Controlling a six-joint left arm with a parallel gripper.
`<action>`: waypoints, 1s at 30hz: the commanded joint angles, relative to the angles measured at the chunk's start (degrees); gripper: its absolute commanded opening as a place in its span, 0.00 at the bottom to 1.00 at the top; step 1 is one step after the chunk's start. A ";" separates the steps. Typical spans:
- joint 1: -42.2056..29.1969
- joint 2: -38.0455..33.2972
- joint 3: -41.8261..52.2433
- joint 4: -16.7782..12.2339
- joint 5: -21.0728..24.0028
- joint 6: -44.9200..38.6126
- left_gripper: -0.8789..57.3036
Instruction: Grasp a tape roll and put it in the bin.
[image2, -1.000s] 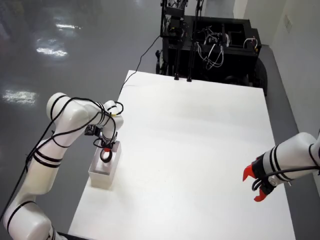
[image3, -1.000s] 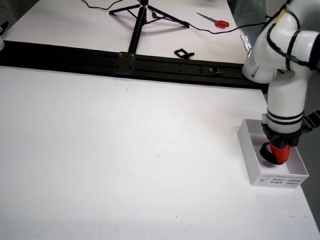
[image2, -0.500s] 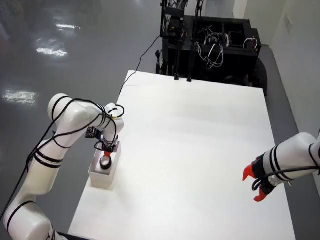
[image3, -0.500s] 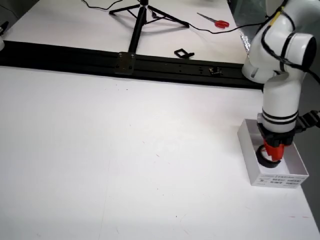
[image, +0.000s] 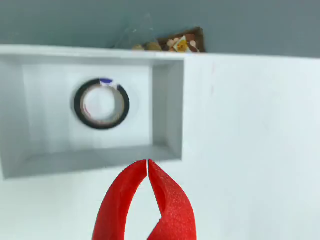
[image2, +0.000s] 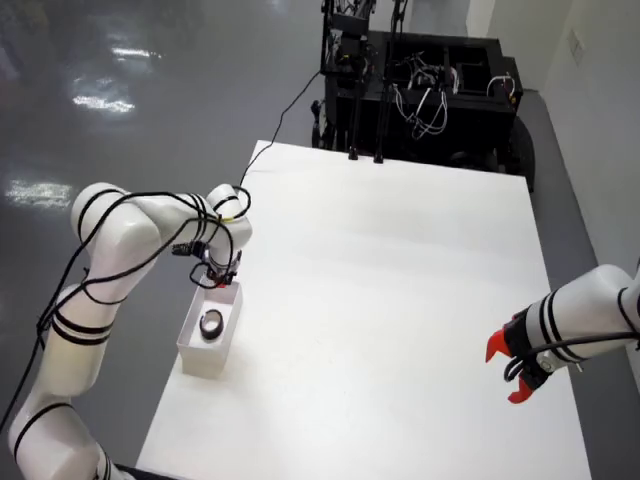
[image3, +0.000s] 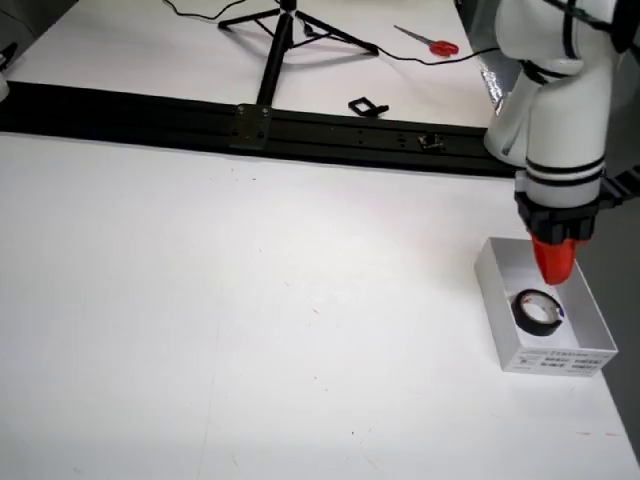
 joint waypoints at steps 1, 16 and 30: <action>-23.97 -17.00 0.74 -0.20 7.95 -0.83 0.01; -58.07 -18.67 0.74 -7.32 3.99 -6.11 0.01; -63.43 -30.01 0.83 -16.63 2.76 4.79 0.01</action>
